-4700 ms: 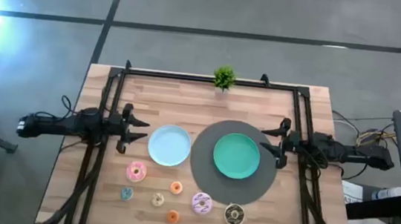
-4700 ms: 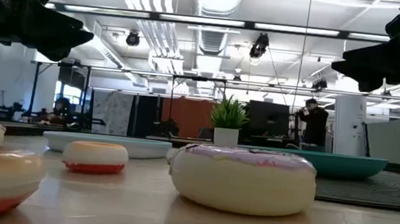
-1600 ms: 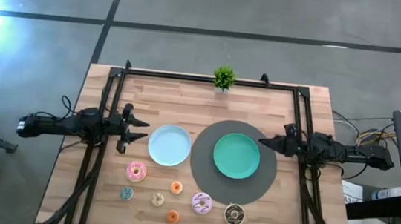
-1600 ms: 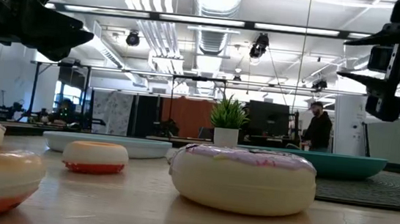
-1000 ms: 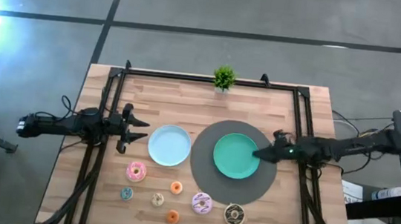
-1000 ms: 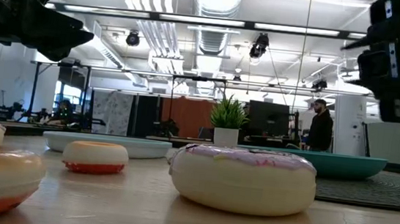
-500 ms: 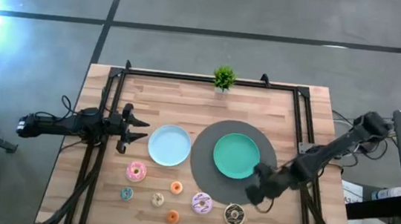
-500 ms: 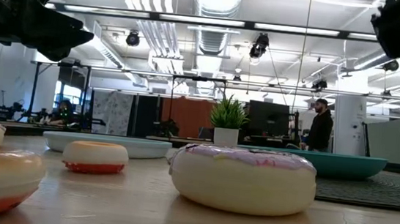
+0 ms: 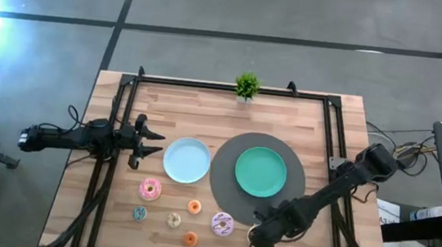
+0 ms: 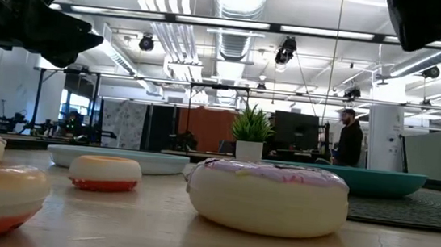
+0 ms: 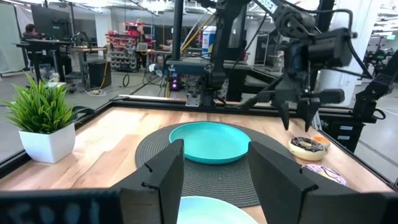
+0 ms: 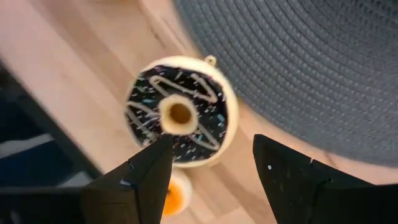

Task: Pick & Place donuts
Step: Put the big black donut on the green plate

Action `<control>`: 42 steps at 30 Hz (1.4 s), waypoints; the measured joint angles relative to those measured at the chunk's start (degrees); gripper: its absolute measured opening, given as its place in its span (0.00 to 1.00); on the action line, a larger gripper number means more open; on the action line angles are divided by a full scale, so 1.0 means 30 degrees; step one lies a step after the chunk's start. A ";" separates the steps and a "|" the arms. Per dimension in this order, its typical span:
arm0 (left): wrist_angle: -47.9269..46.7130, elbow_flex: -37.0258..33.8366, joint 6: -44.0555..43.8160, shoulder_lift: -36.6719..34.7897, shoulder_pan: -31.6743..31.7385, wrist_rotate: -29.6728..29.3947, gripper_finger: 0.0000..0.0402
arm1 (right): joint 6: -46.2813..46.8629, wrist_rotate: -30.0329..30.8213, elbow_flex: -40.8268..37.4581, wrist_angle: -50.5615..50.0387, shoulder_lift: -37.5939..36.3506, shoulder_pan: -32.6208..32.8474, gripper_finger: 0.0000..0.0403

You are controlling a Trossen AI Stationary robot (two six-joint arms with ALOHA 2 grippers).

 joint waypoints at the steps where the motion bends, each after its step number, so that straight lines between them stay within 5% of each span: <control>1: 0.0000 -0.0004 0.0000 0.0000 -0.0001 0.0000 0.38 | -0.0126 -0.0009 0.0061 -0.0059 0.0183 -0.0003 0.53; 26: 0.0015 0.0002 0.0000 0.0233 0.0000 0.0001 0.38 | -0.0427 -0.0116 -0.1467 0.2696 0.1593 -0.0274 0.52; 30: 0.0015 0.0003 0.0000 0.0263 0.0000 0.0001 0.38 | -0.0129 -0.0102 -0.1111 0.2678 0.1586 -0.0309 0.41; 37: 0.0015 0.0003 0.0000 0.0263 -0.0004 0.0001 0.38 | -0.1304 0.0089 0.0373 0.2466 0.1426 -0.0433 0.07; 42: 0.0008 0.0003 0.0000 0.0269 -0.0006 0.0001 0.38 | -0.0829 0.2774 0.1868 -0.1648 0.0330 -0.1085 0.05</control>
